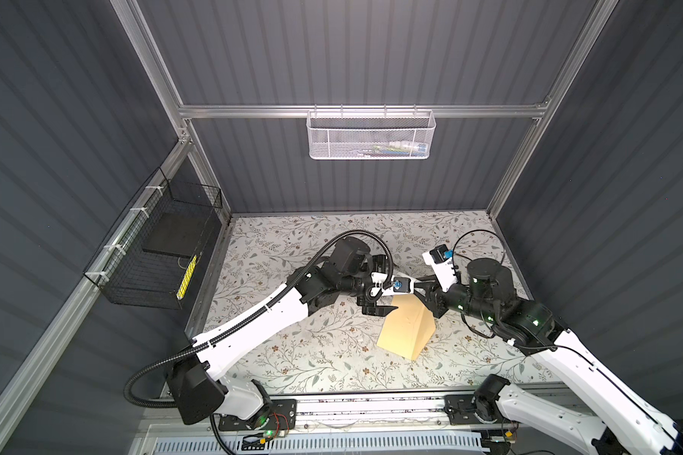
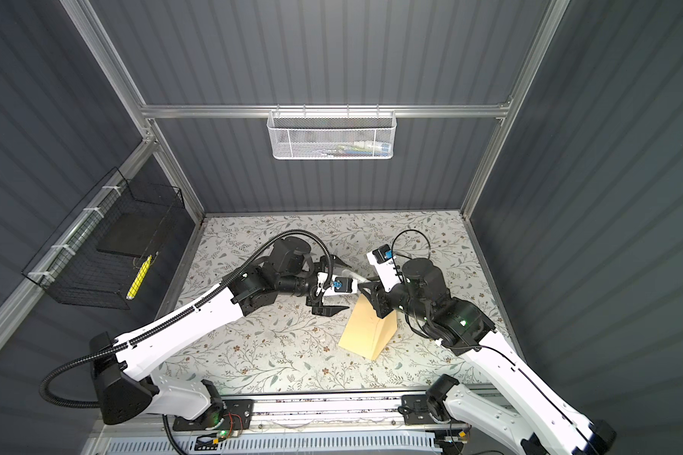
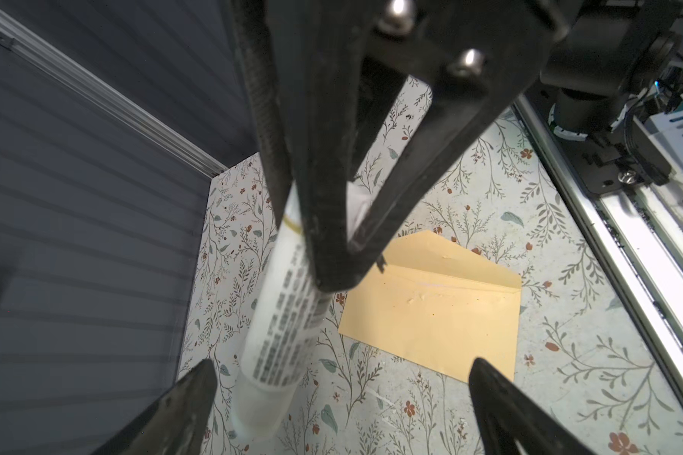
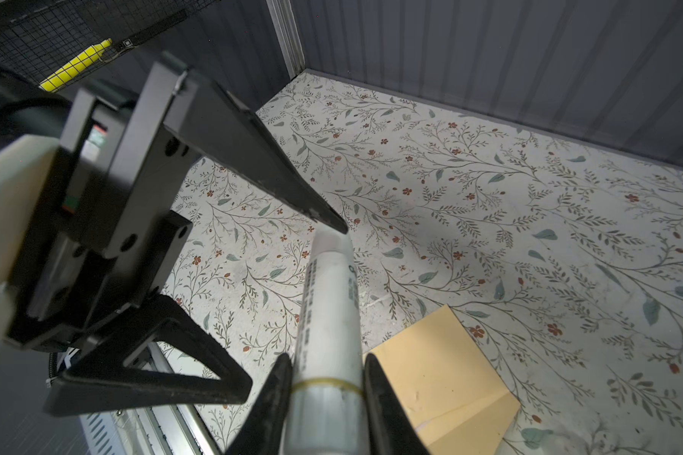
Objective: Place the letter into the envelope and seal it
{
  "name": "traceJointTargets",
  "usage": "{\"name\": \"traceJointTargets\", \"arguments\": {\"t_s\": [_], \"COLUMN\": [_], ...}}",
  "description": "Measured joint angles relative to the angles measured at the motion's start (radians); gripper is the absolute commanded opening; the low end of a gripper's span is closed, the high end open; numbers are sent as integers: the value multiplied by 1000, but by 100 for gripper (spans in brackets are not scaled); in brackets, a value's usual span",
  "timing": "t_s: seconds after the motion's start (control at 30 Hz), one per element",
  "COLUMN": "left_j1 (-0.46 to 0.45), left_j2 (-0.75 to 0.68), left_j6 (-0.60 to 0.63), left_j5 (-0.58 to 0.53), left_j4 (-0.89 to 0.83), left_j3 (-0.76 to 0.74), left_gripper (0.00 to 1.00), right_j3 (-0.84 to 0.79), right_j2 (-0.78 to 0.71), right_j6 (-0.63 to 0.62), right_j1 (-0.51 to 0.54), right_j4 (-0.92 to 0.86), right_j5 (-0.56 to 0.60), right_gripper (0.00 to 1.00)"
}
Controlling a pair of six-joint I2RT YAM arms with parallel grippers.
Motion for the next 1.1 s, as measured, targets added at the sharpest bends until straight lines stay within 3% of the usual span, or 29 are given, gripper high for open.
{"name": "traceJointTargets", "arguments": {"t_s": [0.13, 0.3, 0.97, 1.1], "left_j1": [-11, -16, -17, -17], "left_j2": [48, 76, 74, 72], "left_j6": [28, 26, -42, -48], "left_j5": [-51, -95, -46, -34], "left_j4": [14, 39, 80, 88], "left_j3": [13, 17, 7, -8], "left_gripper": [89, 67, 25, 17], "right_j3": [-2, -8, -11, -19], "right_j2": [11, 11, 30, 27], "right_j6": [10, 28, 80, 88], "right_j1": [0, -8, -16, -18], "right_j4": [-2, -7, 18, 24], "right_j5": [-20, -27, -45, -52], "right_gripper": [11, 12, 20, 33]}}
